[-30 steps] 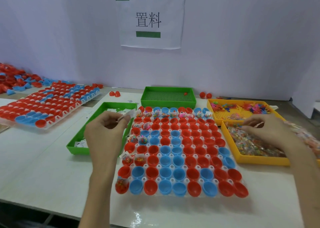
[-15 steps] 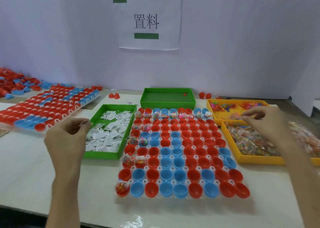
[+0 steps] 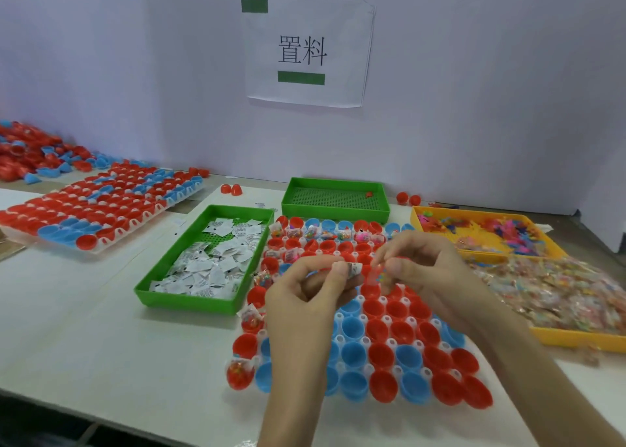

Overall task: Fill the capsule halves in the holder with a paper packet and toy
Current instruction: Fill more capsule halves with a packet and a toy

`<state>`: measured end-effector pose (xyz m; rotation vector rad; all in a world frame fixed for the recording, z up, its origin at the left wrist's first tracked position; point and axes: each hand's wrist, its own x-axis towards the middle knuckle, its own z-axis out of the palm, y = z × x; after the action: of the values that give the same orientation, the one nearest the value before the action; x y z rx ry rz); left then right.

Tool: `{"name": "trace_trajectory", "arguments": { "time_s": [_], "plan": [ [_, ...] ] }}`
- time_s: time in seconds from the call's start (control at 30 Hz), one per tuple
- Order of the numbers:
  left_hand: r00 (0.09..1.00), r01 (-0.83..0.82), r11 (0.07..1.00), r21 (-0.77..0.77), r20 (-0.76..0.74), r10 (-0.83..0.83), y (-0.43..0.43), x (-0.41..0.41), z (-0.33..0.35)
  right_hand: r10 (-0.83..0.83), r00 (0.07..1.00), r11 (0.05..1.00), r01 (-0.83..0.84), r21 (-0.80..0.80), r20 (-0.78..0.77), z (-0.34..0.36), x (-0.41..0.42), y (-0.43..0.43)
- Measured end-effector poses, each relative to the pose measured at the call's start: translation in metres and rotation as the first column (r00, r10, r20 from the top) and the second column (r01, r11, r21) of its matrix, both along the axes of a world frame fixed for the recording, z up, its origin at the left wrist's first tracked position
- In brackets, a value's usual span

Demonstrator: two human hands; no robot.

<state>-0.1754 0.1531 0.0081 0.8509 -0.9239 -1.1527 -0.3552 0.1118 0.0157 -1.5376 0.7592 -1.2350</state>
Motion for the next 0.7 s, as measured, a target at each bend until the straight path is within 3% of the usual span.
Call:
{"name": "trace_trajectory", "arguments": {
  "time_s": [0.13, 0.3, 0.37, 0.53, 0.6, 0.7],
  "plan": [
    [0.999, -0.034, 0.999, -0.007, -0.005, 0.034, -0.002, -0.005, -0.003, 0.009, 1.000, 1.000, -0.009, -0.021, -0.008, -0.002, 0.008, 0.001],
    [0.997, 0.070, 0.997, -0.012, -0.014, -0.070, 0.001, -0.013, -0.004, -0.219, 0.965, 0.966, 0.192, -0.175, -0.146, -0.003, 0.012, 0.003],
    [0.996, 0.082, 0.996, -0.020, 0.048, -0.081, 0.001, -0.015, -0.005, -0.286, 0.938, 0.945, 0.242, -0.220, -0.197, -0.003, 0.012, 0.002],
    [0.993, 0.070, 0.996, -0.051, 0.102, -0.065, 0.002, -0.009, -0.009, -0.269, 0.924, 0.958, 0.228, -0.174, -0.272, -0.003, -0.002, -0.003],
    [0.996, 0.045, 0.997, -0.064, 0.080, -0.040, 0.002, -0.004, -0.008, -0.438, 0.836, 0.897, 0.386, -0.215, -0.331, -0.007, -0.020, -0.014],
    [0.998, 0.026, 0.998, -0.064, 0.062, -0.022, 0.001, 0.005, -0.007, -0.714, 0.501, 0.687, 0.637, -0.350, -0.490, -0.019, -0.060, -0.030]
  ]
}}
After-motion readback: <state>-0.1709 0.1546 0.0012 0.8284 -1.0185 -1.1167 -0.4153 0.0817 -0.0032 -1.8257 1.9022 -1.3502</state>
